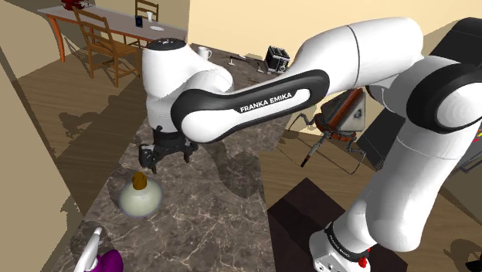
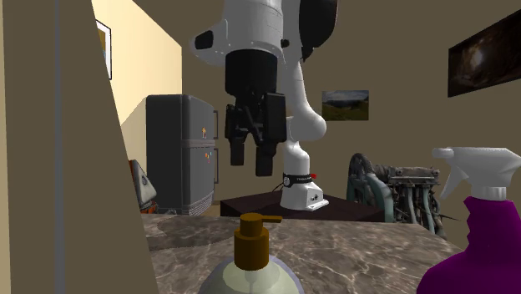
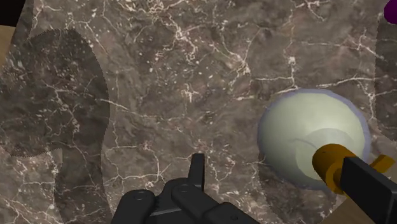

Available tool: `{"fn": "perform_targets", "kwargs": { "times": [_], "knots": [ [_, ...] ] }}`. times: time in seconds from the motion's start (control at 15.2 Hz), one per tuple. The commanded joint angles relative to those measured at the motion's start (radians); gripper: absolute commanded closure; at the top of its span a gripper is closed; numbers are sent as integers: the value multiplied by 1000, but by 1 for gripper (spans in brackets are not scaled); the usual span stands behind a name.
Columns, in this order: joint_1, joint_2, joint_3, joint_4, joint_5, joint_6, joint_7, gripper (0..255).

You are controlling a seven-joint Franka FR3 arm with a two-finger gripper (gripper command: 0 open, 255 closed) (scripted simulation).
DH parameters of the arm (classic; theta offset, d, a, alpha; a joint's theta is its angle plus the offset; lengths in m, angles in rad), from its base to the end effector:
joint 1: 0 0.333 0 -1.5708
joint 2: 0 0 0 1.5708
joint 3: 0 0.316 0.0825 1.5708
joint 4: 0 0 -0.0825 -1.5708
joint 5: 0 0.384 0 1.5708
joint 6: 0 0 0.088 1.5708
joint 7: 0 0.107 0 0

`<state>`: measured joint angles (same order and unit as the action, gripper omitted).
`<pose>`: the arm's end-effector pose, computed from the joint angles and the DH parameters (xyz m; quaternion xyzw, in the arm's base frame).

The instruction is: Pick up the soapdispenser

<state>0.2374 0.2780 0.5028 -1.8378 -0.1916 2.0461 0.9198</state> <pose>0.4740 0.3944 0.3921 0.9984 -0.0515 0.0029 0.0235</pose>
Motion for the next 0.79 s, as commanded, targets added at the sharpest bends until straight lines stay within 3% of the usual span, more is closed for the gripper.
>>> {"fn": "perform_targets", "kwargs": {
  "times": [0.0,0.33,0.73],
  "knots": [
    [38,94,-6,93,-47,-7,42,0],
    [135,277,-29,318,-120,-55,100,0],
    [139,309,-41,285,-137,7,113,0]
  ]
}}
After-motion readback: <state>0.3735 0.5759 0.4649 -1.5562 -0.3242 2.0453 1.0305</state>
